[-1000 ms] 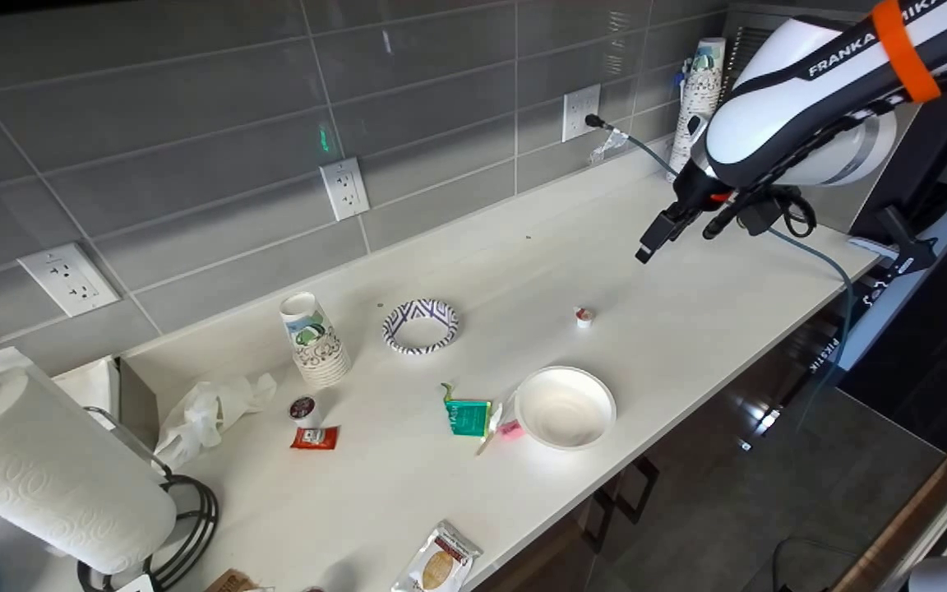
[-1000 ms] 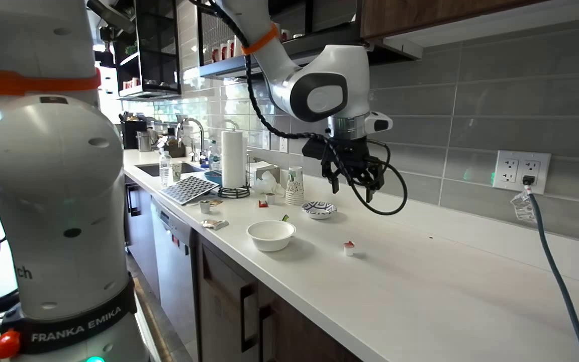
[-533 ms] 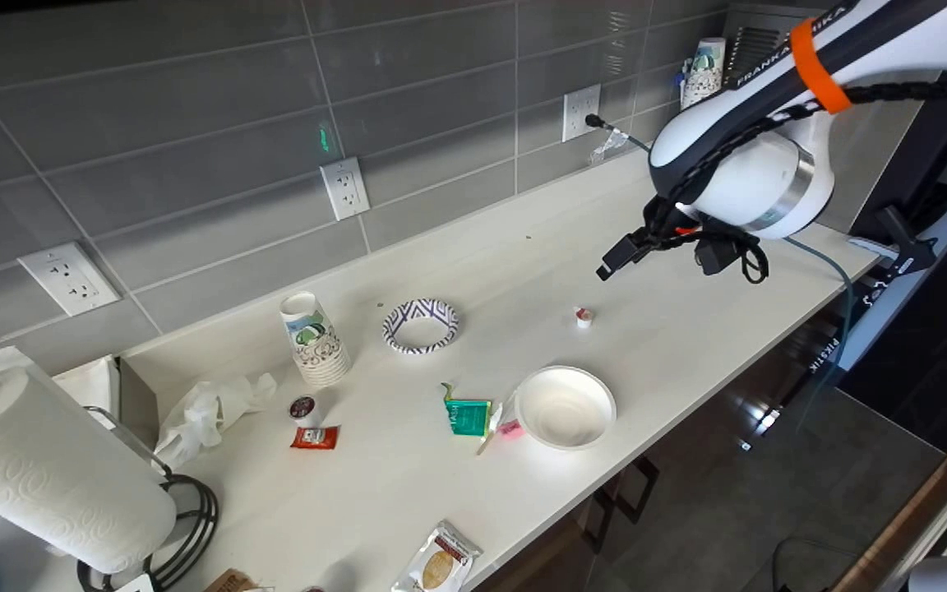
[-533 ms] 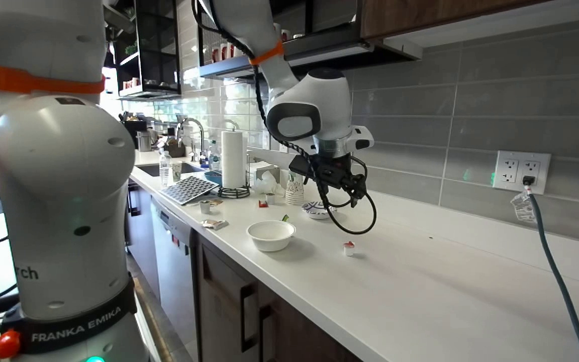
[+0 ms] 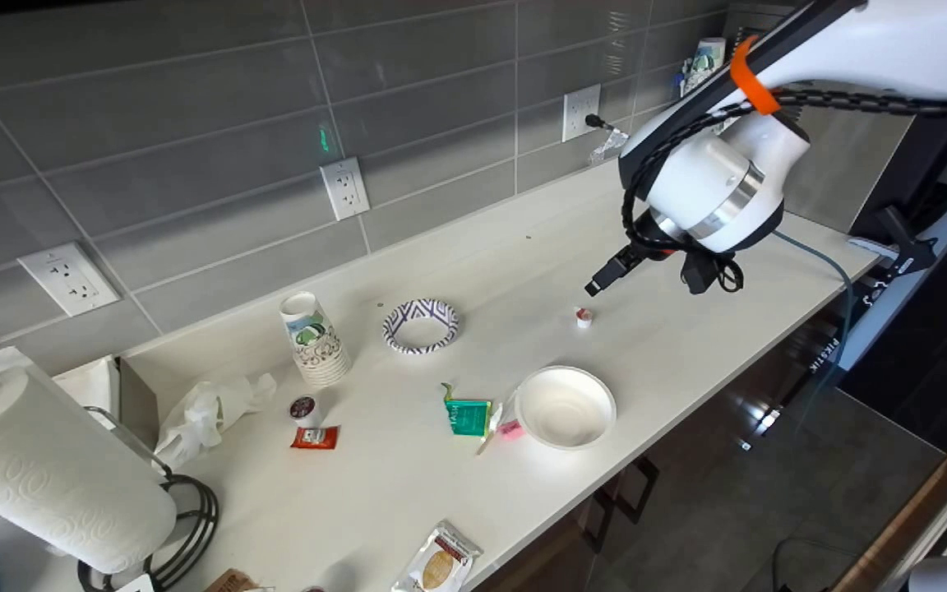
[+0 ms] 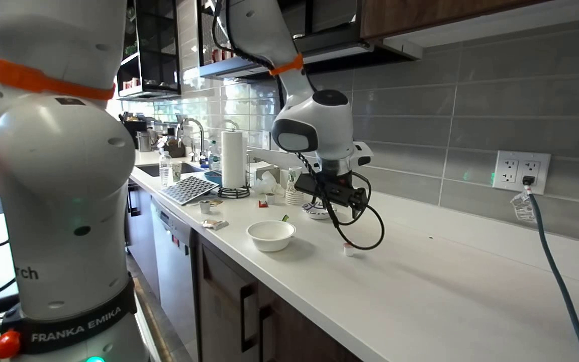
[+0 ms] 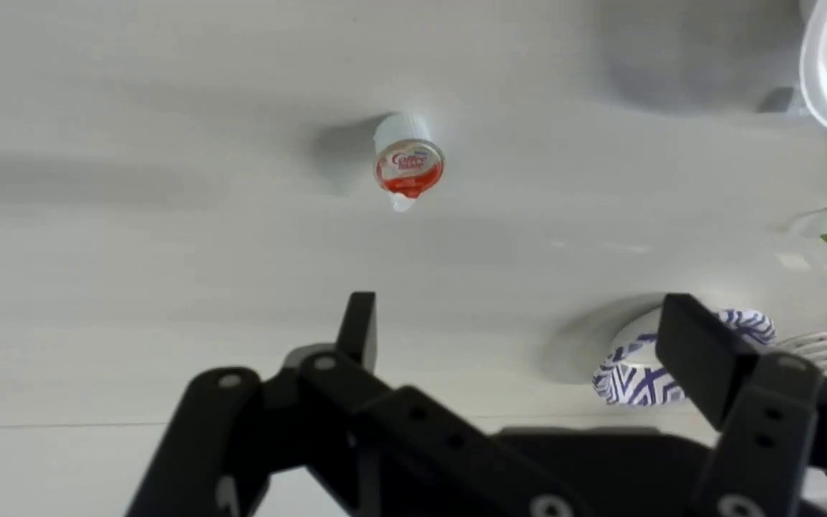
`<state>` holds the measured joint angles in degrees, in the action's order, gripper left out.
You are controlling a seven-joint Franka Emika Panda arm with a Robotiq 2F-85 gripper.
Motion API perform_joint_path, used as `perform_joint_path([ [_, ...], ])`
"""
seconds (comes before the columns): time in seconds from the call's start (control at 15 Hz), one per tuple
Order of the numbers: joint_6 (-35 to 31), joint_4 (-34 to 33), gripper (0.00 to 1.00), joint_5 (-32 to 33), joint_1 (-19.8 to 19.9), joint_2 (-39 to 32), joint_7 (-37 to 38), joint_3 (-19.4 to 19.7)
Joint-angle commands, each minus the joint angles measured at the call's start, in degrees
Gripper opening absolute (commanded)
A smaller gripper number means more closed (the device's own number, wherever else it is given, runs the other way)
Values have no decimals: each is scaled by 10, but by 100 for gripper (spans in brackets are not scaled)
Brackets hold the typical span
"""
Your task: Pour the contents in the coffee pod on the right into the white bowl.
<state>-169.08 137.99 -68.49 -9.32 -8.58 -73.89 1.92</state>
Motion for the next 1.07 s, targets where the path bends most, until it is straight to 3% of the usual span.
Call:
perform_joint_path([
  [0.0,-13,-39,100,-25,5,-81,-42,-7],
  [0.13,-17,-53,100,-32,7,-111,-49,-10],
  [0.2,0,-28,100,-4,3,-72,-23,0],
  [1.0,3,-61,100,-14,9,-135,-38,-5],
])
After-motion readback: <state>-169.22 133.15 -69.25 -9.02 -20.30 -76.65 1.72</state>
